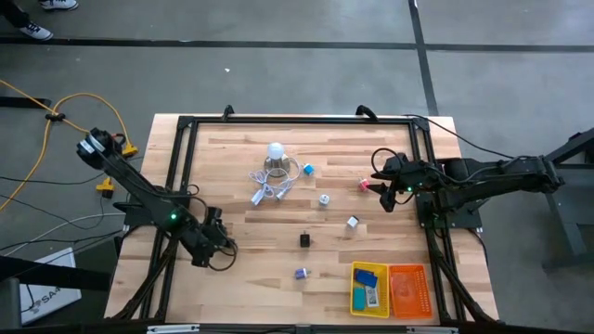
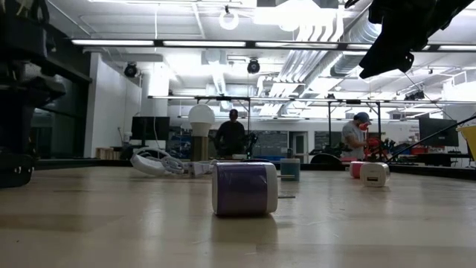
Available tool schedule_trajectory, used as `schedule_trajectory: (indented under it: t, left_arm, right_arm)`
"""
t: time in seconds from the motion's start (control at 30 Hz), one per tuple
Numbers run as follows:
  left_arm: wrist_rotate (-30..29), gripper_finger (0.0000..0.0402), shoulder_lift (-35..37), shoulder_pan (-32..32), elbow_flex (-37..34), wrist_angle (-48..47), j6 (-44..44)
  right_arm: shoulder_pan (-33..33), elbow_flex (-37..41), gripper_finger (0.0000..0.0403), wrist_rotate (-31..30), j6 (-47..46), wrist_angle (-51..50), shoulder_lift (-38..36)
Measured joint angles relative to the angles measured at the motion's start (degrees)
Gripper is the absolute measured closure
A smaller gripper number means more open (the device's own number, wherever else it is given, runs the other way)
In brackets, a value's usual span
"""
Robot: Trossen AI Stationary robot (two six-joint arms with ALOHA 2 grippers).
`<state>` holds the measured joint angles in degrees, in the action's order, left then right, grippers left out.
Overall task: Pick & Place Office items
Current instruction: Put the left black charger adapter into the orange basket
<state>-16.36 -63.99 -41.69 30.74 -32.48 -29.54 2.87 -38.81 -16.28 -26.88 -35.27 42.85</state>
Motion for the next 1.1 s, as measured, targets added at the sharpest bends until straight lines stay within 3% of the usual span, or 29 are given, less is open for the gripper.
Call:
schedule_trajectory:
  t: [1.1]
  left_arm:
    - [0.37, 0.0163, -4.65, 0.35, 0.00, 1.33, -0.44]
  right_arm:
    - [0.00, 0.00, 0.0224, -0.01, 0.00, 0.01, 0.00]
